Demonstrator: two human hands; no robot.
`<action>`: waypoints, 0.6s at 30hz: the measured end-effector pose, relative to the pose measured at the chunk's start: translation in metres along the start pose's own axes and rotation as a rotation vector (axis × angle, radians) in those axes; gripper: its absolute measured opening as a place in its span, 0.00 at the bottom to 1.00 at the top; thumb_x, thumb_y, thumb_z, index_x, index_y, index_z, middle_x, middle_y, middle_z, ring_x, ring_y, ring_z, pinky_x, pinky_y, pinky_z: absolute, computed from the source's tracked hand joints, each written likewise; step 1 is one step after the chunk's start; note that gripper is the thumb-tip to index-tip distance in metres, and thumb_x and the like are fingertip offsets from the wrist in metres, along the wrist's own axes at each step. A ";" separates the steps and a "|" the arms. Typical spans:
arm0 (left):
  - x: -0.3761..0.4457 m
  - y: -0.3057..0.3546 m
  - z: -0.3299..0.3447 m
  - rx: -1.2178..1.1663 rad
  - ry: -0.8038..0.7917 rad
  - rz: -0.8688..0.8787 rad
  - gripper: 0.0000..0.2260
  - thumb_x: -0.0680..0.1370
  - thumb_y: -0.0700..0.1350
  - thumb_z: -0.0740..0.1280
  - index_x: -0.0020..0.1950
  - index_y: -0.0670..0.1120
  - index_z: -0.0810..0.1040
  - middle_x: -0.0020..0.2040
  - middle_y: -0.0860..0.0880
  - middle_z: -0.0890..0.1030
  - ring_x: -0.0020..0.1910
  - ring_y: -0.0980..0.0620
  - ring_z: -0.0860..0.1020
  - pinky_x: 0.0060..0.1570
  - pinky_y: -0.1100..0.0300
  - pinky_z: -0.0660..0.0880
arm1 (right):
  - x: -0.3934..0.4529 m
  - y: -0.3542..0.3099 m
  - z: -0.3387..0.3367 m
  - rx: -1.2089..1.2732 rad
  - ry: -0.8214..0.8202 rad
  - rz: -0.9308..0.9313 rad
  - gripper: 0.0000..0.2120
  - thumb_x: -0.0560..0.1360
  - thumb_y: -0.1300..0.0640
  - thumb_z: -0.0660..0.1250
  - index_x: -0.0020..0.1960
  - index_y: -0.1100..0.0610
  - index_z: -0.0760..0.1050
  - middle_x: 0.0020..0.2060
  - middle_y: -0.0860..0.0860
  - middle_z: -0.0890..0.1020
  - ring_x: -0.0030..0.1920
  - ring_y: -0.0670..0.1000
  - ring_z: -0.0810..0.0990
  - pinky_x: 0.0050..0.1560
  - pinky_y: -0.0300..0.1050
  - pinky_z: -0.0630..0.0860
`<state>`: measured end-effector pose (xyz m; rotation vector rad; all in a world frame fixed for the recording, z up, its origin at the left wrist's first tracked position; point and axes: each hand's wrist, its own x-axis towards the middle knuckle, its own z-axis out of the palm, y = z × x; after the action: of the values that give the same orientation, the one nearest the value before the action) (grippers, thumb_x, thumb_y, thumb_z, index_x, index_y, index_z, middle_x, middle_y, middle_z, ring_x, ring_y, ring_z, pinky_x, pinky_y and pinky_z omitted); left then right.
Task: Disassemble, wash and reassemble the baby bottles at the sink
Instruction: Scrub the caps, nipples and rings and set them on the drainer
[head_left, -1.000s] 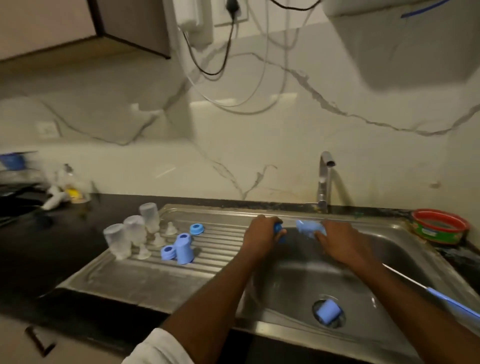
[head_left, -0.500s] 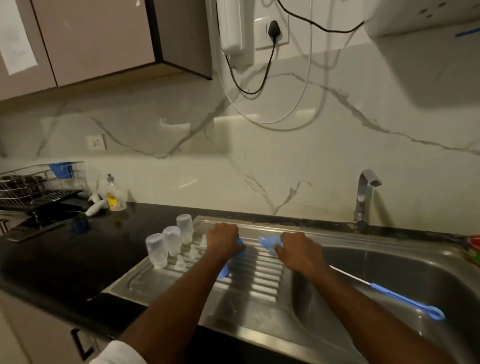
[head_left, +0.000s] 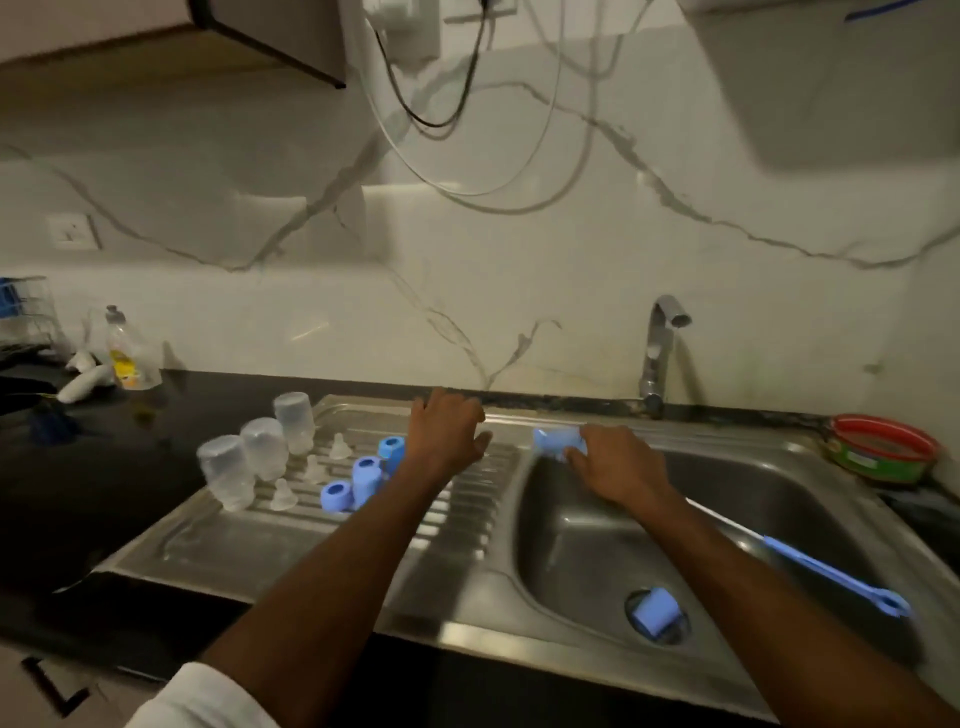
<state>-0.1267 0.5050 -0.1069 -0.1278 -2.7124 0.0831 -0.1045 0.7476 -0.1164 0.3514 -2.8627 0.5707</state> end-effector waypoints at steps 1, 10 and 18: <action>0.003 0.022 0.004 -0.040 -0.011 0.033 0.13 0.78 0.60 0.67 0.59 0.55 0.79 0.58 0.51 0.82 0.63 0.46 0.75 0.62 0.47 0.71 | -0.003 0.013 -0.004 -0.007 0.005 0.027 0.20 0.80 0.40 0.62 0.64 0.51 0.78 0.61 0.54 0.82 0.59 0.56 0.80 0.59 0.53 0.77; 0.009 0.180 0.092 -0.233 -0.346 0.130 0.12 0.76 0.55 0.70 0.56 0.51 0.83 0.54 0.48 0.84 0.53 0.47 0.82 0.56 0.51 0.79 | -0.014 0.116 0.009 -0.122 -0.059 0.211 0.19 0.82 0.43 0.61 0.68 0.50 0.76 0.63 0.52 0.81 0.60 0.52 0.80 0.61 0.48 0.76; 0.016 0.227 0.155 -0.188 -0.793 0.531 0.24 0.75 0.65 0.71 0.69 0.60 0.74 0.66 0.54 0.78 0.64 0.51 0.73 0.60 0.53 0.72 | -0.005 0.170 0.016 -0.091 -0.395 0.434 0.19 0.81 0.39 0.63 0.63 0.50 0.80 0.53 0.47 0.84 0.42 0.45 0.80 0.50 0.38 0.74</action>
<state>-0.1876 0.7264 -0.2592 -1.0739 -3.3713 0.0356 -0.1479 0.8945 -0.1916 -0.2076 -3.3591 0.4777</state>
